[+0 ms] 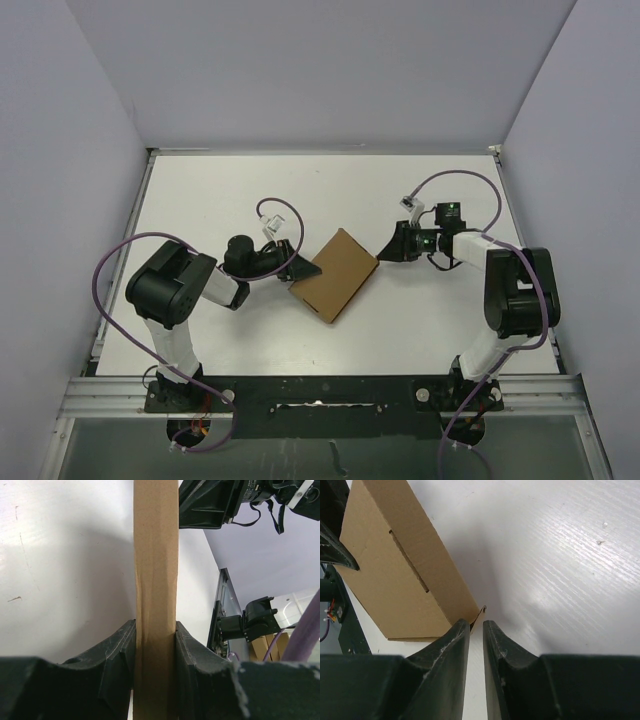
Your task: Fold the paper box
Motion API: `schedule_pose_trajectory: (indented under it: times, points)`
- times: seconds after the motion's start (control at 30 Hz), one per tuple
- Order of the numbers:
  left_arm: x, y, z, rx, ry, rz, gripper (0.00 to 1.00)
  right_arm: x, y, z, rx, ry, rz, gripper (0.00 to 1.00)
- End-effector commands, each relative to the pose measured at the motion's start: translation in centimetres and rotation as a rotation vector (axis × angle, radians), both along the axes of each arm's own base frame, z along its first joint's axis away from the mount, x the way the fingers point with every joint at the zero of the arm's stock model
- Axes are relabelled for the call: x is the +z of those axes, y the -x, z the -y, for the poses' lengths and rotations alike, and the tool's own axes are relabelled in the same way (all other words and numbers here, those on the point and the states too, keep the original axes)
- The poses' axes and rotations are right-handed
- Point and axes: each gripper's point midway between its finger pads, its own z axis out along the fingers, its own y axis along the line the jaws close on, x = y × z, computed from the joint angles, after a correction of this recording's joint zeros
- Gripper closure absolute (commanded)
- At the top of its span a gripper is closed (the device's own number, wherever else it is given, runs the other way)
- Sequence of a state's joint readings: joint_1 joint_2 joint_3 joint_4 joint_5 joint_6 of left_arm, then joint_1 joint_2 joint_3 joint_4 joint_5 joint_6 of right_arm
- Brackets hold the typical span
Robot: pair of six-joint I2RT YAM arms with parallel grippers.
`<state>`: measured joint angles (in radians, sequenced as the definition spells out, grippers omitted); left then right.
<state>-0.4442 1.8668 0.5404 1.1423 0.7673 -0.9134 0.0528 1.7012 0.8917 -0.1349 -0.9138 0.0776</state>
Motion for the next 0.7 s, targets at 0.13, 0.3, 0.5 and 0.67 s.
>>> schedule_pose_trajectory:
  times: [0.13,0.3,0.5,0.67]
  points:
    - [1.17,-0.75,0.53,-0.011,0.027,0.085,0.88,-0.44,-0.13,-0.36,0.028,0.02,-0.004,0.81]
    - [1.19,-0.76,0.47,-0.009,0.026,0.087,0.88,-0.2,0.04,-0.62,0.038,0.009,-0.007,0.81]
    - [1.24,-0.77,0.43,-0.006,0.026,0.09,0.89,-0.1,0.24,-0.9,0.048,0.002,-0.008,0.84]
    - [1.48,-0.98,0.27,0.02,0.03,0.087,0.89,-0.2,0.37,-0.81,0.052,0.012,-0.006,0.97]
